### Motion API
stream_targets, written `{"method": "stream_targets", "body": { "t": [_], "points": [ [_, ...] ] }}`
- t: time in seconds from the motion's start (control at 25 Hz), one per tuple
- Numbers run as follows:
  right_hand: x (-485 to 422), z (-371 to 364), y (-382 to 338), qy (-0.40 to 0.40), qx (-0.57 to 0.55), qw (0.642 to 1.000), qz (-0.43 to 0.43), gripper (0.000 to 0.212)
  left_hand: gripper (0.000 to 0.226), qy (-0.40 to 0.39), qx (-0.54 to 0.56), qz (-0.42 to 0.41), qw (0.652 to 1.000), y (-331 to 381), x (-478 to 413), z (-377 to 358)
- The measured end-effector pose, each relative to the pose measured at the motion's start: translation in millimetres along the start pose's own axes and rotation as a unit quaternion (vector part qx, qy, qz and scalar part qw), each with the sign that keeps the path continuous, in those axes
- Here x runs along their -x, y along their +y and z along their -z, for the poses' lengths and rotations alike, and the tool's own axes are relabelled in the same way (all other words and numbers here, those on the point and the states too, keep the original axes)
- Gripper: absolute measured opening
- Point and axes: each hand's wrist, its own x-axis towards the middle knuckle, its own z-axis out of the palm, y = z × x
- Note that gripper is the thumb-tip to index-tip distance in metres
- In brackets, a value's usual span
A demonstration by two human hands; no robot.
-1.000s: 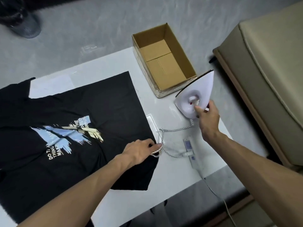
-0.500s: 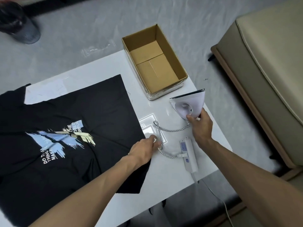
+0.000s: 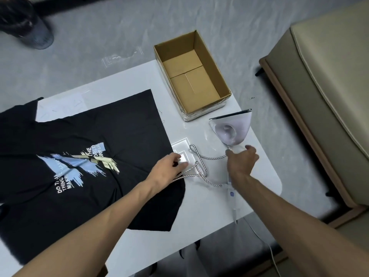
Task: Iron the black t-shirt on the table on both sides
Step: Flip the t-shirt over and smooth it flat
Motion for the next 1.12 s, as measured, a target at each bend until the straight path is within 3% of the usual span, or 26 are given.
{"method": "stream_targets", "body": {
  "t": [0.12, 0.24, 0.36, 0.48, 0.64, 0.72, 0.8, 0.92, 1.04, 1.12],
  "points": [
    [62, -23, -7, -0.023, -0.011, 1.0, 0.011, 0.041, 0.034, 0.067, 0.039, 0.037, 0.996, -24, 21, 36],
    [128, -70, -22, -0.166, 0.038, 0.978, 0.123, 0.019, 0.027, 0.147, 0.087, 0.086, 0.982, -66, 50, 83],
    [184, -129, -44, -0.313, 0.113, 0.917, 0.22, 0.018, 0.025, 0.232, 0.136, 0.144, 0.952, -129, 83, 133],
    [241, -203, -51, -0.411, 0.216, 0.831, 0.307, 0.022, 0.034, 0.339, 0.129, 0.221, 0.905, -223, 116, 183],
    [302, -311, -51, -0.415, 0.336, 0.722, 0.44, 0.024, 0.071, 0.404, 0.107, 0.324, 0.849, -335, 146, 236],
    [328, -362, -59, -0.408, 0.369, 0.666, 0.504, 0.026, 0.088, 0.364, 0.11, 0.336, 0.862, -370, 152, 257],
    [366, -417, -69, -0.406, 0.39, 0.601, 0.568, 0.032, 0.087, 0.312, 0.089, 0.323, 0.889, -406, 159, 275],
    [424, -487, -87, -0.392, 0.412, 0.483, 0.666, 0.054, 0.054, 0.239, 0.026, 0.297, 0.924, -443, 160, 286],
    [465, -538, -95, -0.377, 0.464, 0.362, 0.715, 0.064, 0.016, 0.182, 0.06, 0.244, 0.951, -462, 160, 281],
    [482, -561, -91, -0.355, 0.508, 0.307, 0.722, 0.051, 0.029, 0.205, 0.105, 0.221, 0.948, -474, 165, 280]
  ]
}}
